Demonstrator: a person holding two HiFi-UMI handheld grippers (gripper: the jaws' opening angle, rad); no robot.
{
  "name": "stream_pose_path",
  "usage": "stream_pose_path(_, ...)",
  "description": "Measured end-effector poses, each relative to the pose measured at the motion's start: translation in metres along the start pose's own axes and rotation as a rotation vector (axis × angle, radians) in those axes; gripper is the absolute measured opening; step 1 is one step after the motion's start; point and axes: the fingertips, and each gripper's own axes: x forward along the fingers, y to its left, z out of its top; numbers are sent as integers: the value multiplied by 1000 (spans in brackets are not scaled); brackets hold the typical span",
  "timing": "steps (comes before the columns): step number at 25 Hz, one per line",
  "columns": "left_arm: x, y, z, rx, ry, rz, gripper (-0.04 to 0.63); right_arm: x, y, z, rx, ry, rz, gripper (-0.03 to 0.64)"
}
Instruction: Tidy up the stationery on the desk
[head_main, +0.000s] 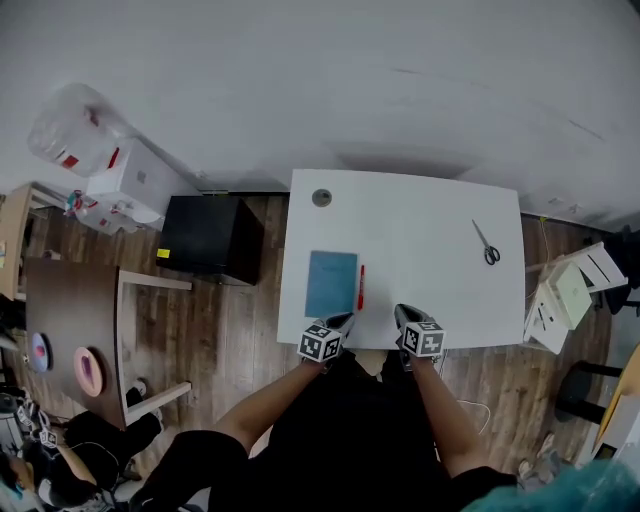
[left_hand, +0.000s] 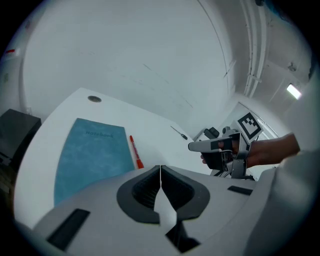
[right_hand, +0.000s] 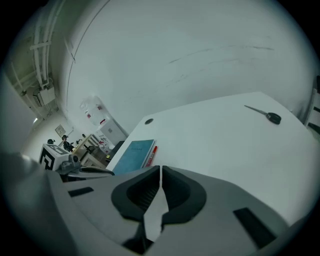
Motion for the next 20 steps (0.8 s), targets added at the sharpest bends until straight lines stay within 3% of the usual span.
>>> stream_pose_path(5,44,-45,15,23,-26,-58,18,-35,-60,5,-35,-23,-19,40)
stream_pose_path(17,195,-157,63,108,2,-58,18,-92,-228,58,-62,-74,-26,41)
stream_pose_path(20,222,-165,78,72,-25,-28,18,-95,-262,61,-70,-52,-13,41)
